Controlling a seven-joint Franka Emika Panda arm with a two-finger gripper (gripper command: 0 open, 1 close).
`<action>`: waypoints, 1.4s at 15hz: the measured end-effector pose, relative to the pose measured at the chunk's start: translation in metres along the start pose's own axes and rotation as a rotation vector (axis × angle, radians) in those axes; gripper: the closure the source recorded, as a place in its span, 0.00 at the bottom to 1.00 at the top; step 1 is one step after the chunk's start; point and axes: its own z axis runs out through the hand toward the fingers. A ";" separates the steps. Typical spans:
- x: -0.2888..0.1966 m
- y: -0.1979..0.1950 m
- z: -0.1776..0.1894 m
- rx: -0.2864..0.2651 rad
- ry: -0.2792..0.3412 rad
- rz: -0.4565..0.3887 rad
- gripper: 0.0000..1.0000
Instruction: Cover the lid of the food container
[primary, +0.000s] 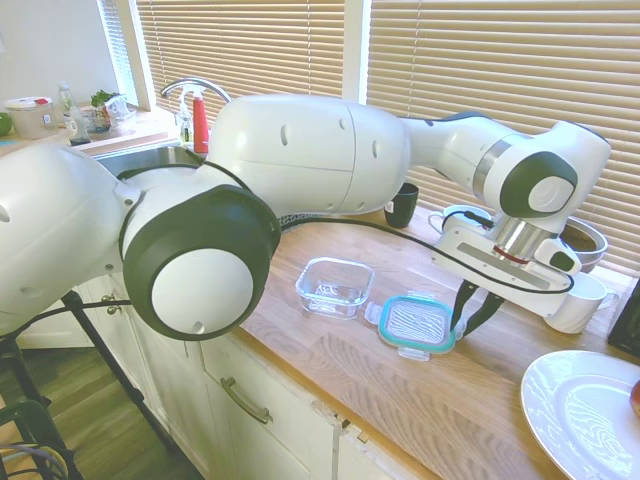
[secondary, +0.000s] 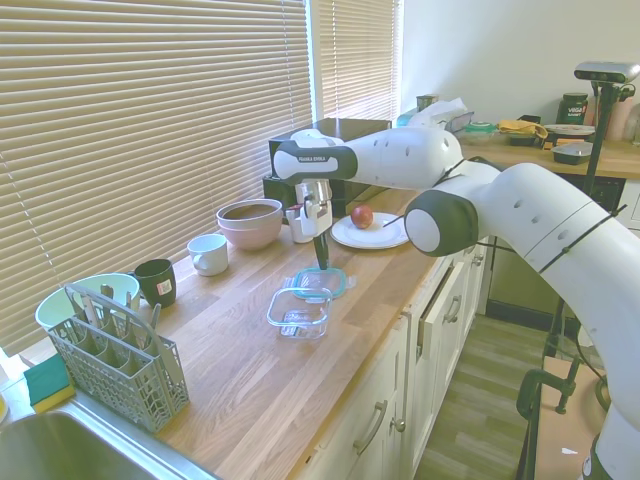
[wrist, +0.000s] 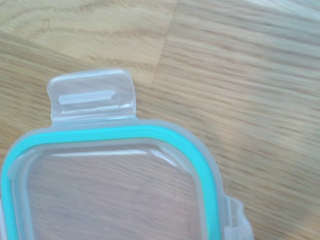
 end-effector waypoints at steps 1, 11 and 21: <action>0.000 0.000 0.000 0.000 0.000 0.000 1.00; -0.007 -0.026 -0.023 -0.003 0.044 -0.004 1.00; -0.074 -0.100 -0.087 -0.006 0.127 -0.029 1.00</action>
